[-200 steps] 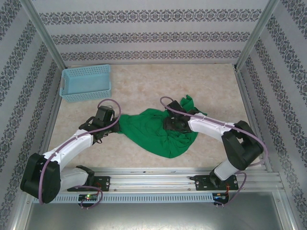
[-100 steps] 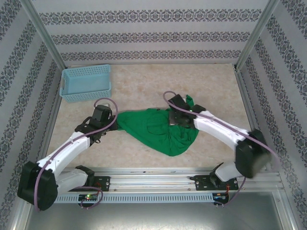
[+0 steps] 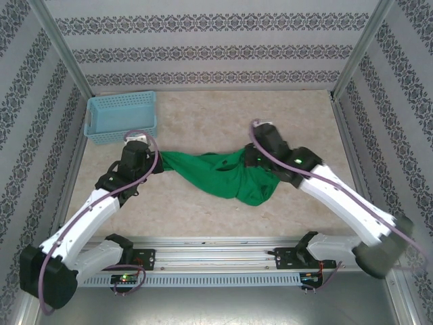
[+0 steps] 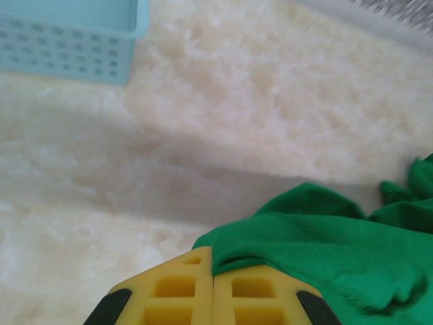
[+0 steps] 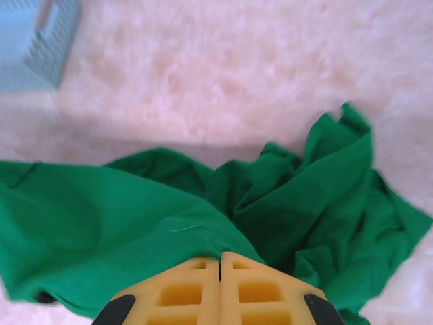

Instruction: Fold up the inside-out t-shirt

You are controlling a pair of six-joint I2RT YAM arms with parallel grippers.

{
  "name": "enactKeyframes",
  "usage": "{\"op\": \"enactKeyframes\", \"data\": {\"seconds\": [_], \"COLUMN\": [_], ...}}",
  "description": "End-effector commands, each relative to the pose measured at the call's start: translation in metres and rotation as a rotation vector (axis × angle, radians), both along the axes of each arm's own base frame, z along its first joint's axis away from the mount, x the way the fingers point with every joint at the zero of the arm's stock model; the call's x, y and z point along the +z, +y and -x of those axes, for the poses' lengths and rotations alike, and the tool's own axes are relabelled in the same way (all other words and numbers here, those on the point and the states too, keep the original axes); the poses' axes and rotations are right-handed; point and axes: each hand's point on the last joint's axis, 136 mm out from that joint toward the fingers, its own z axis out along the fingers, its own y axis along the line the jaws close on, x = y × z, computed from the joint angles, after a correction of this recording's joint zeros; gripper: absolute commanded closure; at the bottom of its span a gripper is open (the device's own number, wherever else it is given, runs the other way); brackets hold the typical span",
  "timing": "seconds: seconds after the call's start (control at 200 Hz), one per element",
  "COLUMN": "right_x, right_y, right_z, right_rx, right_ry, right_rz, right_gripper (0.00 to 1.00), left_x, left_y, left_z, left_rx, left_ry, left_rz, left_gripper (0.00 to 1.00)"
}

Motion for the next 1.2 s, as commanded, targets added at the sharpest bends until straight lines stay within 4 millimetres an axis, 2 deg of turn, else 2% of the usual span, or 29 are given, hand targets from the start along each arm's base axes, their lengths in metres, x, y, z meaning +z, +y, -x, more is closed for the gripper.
{"op": "enactKeyframes", "data": {"seconds": [0.0,0.09,0.13,0.19,0.25,0.31,0.4,0.49,0.605,0.719,0.799,0.874,0.999,1.109,1.144,1.199], "right_x": [-0.054,-0.082,-0.089,-0.090,-0.086,-0.082,-0.085,-0.105,-0.131,-0.147,-0.155,-0.157,-0.147,-0.125,-0.117,-0.103], "right_y": [0.039,0.051,0.049,0.043,0.033,0.022,0.003,-0.017,-0.034,-0.039,-0.038,-0.041,-0.048,-0.058,-0.060,-0.066], "right_z": [-0.010,-0.025,-0.032,-0.037,-0.035,-0.028,-0.013,0.002,0.014,0.013,0.009,0.005,-0.001,-0.003,-0.003,-0.002], "right_rx": [0.061,0.063,0.053,0.038,0.032,0.041,0.033,0.004,-0.023,-0.038,-0.040,-0.049,-0.065,-0.090,-0.095,-0.109], "right_ry": [0.139,0.201,0.209,0.205,0.196,0.175,0.177,0.222,0.277,0.287,0.305,0.308,0.266,0.209,0.192,0.162], "right_rz": [0.024,0.097,0.140,0.182,0.185,0.154,0.105,0.094,0.125,0.141,0.148,0.179,0.213,0.231,0.227,0.226], "right_gripper": [1.00,0.98,0.85,0.66,0.52,0.43,0.36,0.36,0.36,0.37,0.41,0.49,0.73,0.95,1.00,1.00], "left_x": [-0.019,-0.029,-0.032,-0.034,-0.037,-0.038,-0.042,-0.045,-0.047,-0.047,-0.047,-0.046,-0.038,-0.029,-0.027,-0.022], "left_y": [0.009,0.007,0.006,0.007,0.008,0.011,0.012,0.010,0.008,0.006,0.005,0.004,0.004,0.006,0.007,0.007], "left_z": [0.002,0.003,0.004,0.006,0.007,0.008,0.008,0.008,0.006,0.004,0.005,0.005,0.003,0.001,0.001,0.001], "left_rx": [0.037,0.030,0.023,0.025,0.024,0.029,0.035,0.034,0.030,0.025,0.021,0.021,0.017,0.023,0.025,0.028], "left_ry": [0.101,0.138,0.148,0.155,0.160,0.163,0.166,0.168,0.169,0.174,0.176,0.177,0.167,0.146,0.140,0.129], "left_rz": [-0.042,-0.041,-0.041,-0.042,-0.054,-0.067,-0.073,-0.058,-0.049,-0.045,-0.036,-0.029,-0.039,-0.047,-0.047,-0.044], "left_gripper": [1.00,1.00,1.00,1.00,1.00,1.00,1.00,1.00,1.00,1.00,1.00,1.00,1.00,1.00,1.00,1.00]}}
